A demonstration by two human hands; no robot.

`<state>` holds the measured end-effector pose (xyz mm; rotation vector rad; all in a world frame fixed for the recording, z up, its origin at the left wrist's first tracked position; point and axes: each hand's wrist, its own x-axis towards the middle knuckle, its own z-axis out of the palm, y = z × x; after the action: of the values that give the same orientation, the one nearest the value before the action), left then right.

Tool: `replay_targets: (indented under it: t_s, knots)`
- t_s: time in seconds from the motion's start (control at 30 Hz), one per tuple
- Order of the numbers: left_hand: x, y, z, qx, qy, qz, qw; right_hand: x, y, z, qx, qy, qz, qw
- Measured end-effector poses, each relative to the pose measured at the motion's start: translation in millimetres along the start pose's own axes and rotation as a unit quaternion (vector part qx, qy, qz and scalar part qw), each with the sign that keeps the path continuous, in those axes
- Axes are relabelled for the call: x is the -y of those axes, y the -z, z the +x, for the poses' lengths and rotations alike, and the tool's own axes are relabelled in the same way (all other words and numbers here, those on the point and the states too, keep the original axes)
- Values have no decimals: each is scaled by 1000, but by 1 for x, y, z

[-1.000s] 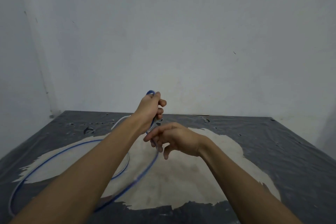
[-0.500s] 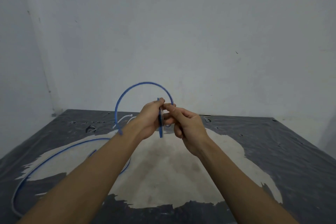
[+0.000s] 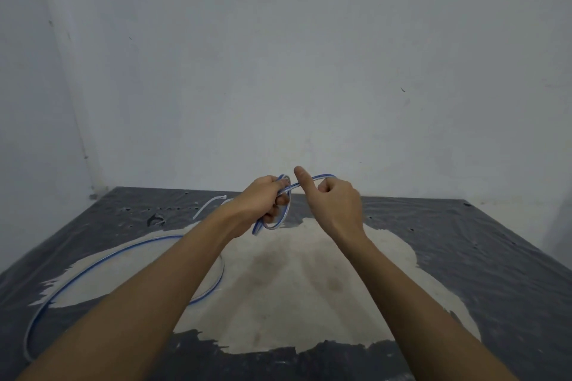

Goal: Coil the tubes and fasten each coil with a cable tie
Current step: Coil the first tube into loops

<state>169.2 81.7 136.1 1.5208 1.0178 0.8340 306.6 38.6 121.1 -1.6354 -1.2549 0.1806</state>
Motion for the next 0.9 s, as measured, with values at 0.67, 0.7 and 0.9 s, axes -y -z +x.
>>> replay_targets:
  t_s: [0.67,0.7,0.9]
  knots:
    - [-6,31,-6,179,79,-148,969,-21,51,33,246,159,156,943]
    - [-7,28,-7,204,88,-140,965,-19,51,34,246,171,155,941]
    - [-10,18,-9,293,124,-201,926,4,52,33,283,211,161,922]
